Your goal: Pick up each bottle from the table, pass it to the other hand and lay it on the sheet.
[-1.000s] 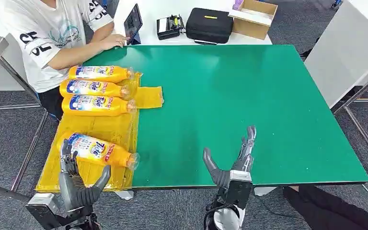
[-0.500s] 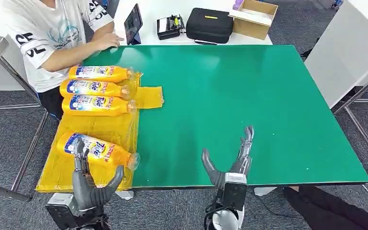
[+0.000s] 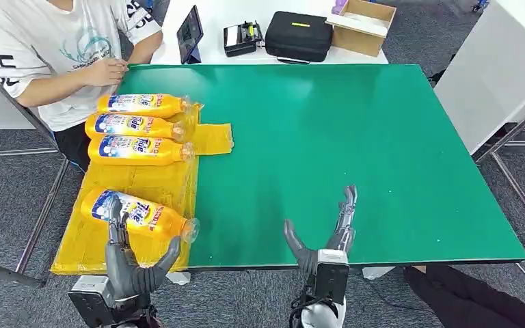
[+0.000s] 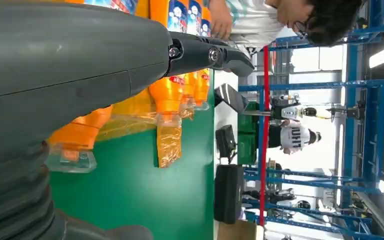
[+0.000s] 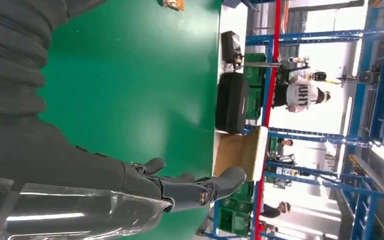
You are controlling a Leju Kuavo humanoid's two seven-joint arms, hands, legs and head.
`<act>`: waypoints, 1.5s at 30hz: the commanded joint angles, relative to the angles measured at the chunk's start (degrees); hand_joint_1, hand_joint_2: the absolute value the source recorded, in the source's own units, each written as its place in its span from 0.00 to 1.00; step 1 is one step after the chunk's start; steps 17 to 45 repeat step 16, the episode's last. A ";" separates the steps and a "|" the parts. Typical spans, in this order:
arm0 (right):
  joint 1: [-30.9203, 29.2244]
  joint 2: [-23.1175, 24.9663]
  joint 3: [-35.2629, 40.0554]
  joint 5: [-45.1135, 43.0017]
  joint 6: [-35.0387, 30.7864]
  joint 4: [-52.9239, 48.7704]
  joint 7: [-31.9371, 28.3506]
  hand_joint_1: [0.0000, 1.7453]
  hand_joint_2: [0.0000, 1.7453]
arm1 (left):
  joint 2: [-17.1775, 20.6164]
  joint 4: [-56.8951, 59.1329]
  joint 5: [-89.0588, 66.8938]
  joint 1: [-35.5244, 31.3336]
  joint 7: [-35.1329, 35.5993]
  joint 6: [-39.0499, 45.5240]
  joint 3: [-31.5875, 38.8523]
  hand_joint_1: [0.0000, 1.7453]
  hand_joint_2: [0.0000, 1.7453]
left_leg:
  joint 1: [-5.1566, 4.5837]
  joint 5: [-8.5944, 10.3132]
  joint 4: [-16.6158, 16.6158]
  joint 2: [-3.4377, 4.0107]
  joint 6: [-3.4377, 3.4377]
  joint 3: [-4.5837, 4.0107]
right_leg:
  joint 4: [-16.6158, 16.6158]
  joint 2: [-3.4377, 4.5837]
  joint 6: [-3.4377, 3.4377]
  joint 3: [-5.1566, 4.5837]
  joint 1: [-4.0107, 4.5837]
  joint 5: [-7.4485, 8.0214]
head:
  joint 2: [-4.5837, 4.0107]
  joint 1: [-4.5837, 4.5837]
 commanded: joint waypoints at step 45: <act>-0.55 -2.07 1.61 -0.30 -4.92 3.34 -0.05 0.00 1.00 | 0.68 1.47 -0.29 0.68 0.19 1.61 -2.42 0.00 1.00 | 0.02 -0.08 -0.05 0.05 0.02 0.22 | -0.08 -0.02 -0.14 0.24 0.05 -0.07 | 0.00 0.00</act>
